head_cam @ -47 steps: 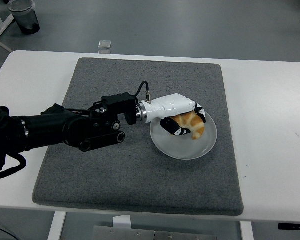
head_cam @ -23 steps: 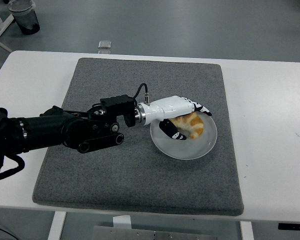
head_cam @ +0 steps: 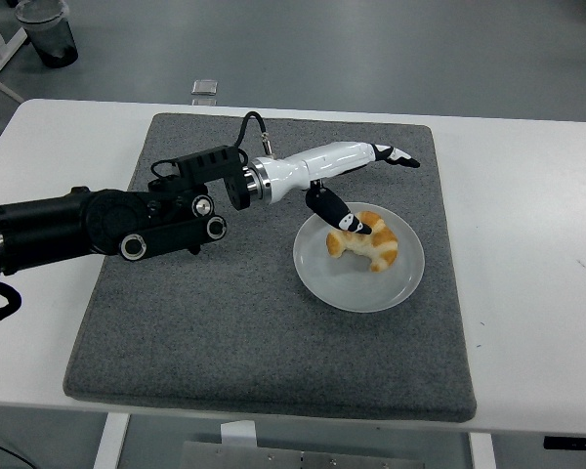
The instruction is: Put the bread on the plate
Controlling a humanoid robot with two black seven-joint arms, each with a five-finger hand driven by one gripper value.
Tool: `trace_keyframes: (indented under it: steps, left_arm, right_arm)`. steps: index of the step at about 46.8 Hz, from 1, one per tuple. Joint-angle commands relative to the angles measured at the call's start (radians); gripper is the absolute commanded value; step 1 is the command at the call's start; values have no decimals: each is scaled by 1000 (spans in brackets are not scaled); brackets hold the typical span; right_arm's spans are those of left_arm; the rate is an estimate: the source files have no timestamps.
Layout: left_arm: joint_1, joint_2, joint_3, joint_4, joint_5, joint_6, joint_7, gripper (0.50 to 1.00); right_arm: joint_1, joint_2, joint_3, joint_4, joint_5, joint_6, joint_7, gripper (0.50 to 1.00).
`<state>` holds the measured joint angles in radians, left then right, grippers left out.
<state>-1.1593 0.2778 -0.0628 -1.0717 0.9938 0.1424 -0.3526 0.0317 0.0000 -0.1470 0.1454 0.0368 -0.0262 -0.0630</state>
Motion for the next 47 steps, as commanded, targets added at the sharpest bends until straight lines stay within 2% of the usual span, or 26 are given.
trace_keyframes:
  steps: [1,8,17,24,32,40,47]
  left_arm:
    - [0,21,-67,1,-64,-50,0,973]
    - [9,61,-186,15,-233,-138,3,975]
    - [21,73,-256,88,-469,-149,3,981]
    - [36,72,-318,191,-653,-173,3,981]
    - [43,66,-354,340,-782,-260,3,981]
    - [52,60,-400,505,-865,-382,3,981]
    - [66,23,-416,624,-937,-472,3,981]
  right_arm:
    - [1,0,1,0,0,0,0,930]
    - [1,0,0,0,0,0,0,930]
    - [-1,0,0,0,0,0,0,930]
    - [-1,0,0,0,0,2,0,930]
    - [-1,0,0,0,0,2,0,930]
    - [-1,0,0,0,0,2,0,930]
    - [-1,0,0,0,0,2,0,930]
